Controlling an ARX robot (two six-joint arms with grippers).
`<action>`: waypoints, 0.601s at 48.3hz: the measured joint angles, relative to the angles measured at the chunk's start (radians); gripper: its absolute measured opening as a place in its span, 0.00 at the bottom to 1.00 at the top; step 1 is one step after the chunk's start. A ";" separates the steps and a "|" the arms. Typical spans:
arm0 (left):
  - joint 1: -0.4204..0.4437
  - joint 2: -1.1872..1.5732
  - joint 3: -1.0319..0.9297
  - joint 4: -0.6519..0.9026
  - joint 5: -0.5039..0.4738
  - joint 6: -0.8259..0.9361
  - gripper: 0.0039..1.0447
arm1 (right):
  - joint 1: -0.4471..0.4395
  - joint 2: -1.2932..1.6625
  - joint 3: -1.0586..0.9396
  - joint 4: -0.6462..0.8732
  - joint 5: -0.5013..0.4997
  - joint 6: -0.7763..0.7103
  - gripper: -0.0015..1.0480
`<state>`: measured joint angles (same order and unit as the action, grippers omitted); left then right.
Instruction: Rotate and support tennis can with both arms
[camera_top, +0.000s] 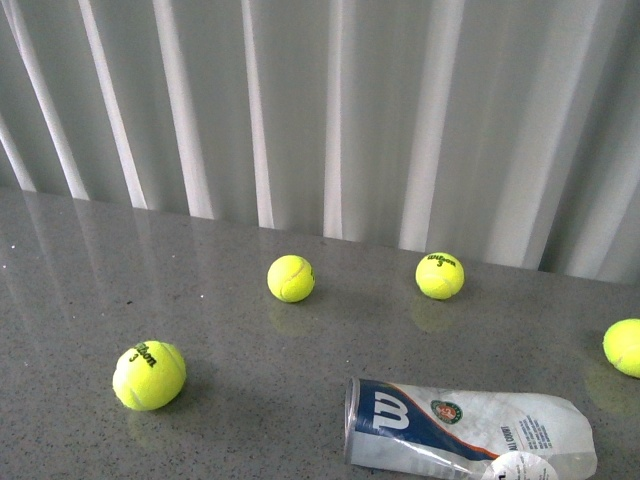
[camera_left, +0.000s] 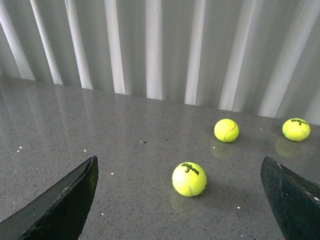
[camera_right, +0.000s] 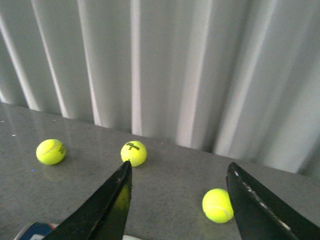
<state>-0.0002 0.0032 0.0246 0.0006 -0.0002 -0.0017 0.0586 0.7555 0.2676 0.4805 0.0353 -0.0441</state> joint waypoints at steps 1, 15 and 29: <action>0.000 0.000 0.000 0.000 0.000 0.000 0.94 | -0.023 -0.015 -0.016 0.000 -0.027 0.008 0.48; 0.000 0.000 0.000 0.000 0.000 0.000 0.94 | -0.056 -0.143 -0.130 -0.012 -0.033 0.030 0.03; 0.000 0.000 0.000 0.000 0.000 0.000 0.94 | -0.057 -0.259 -0.192 -0.066 -0.033 0.032 0.03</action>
<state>-0.0002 0.0032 0.0246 0.0006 -0.0002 -0.0017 0.0017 0.4965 0.0753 0.4141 0.0021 -0.0124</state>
